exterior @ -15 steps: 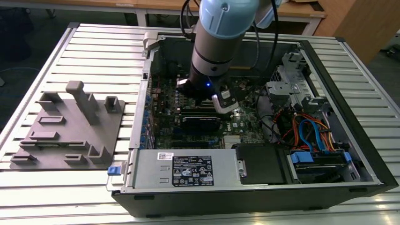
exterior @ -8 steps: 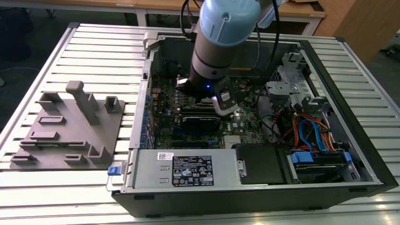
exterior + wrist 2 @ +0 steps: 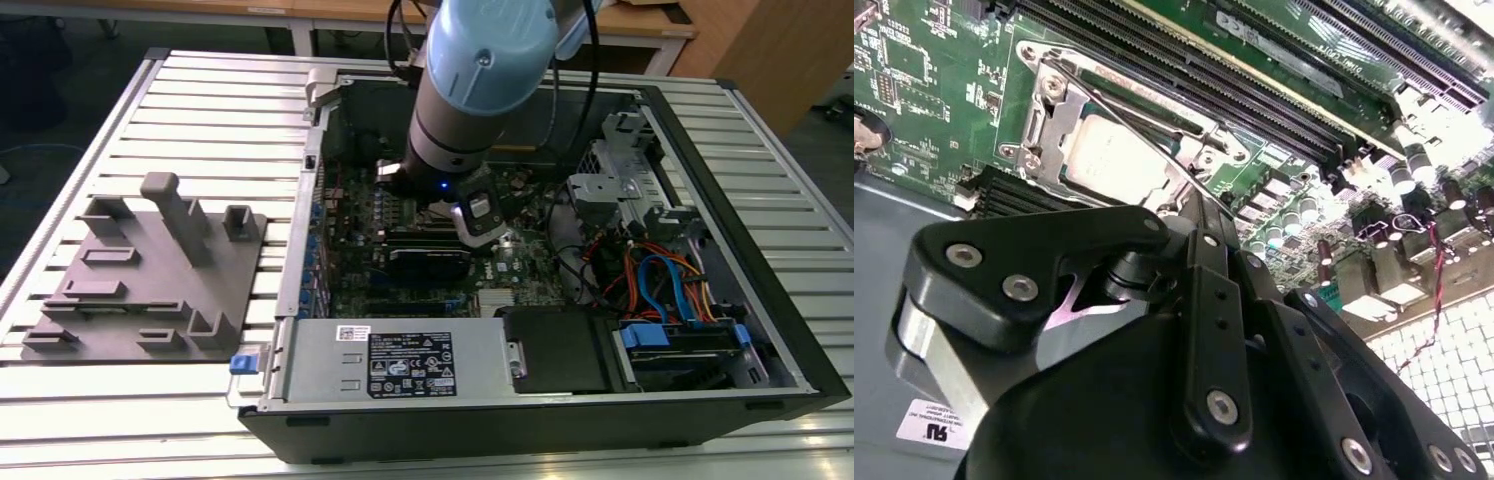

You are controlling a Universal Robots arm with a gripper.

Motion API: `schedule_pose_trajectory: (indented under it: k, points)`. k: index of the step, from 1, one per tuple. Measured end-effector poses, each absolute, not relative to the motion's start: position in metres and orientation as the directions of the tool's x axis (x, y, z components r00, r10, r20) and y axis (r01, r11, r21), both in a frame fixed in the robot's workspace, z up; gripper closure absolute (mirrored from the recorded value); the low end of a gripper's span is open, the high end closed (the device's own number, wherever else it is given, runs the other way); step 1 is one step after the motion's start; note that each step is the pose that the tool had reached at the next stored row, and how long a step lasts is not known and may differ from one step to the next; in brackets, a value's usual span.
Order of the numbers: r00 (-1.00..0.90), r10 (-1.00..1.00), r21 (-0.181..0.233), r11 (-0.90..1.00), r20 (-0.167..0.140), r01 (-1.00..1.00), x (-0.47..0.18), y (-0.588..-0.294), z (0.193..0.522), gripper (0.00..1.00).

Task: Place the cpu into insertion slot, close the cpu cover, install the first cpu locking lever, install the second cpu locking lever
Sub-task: 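Install the second cpu locking lever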

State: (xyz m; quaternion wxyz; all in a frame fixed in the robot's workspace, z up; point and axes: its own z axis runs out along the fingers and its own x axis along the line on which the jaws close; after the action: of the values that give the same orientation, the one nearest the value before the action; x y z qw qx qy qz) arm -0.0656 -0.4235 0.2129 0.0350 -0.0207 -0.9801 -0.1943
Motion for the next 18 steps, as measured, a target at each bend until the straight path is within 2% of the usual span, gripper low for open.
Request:
schedule_pose_trajectory:
  k: [18]
  points:
    - [-0.997, 0.030, 0.379, 0.924, 0.076, 0.057, -0.066, -0.424, 0.229, 0.90]
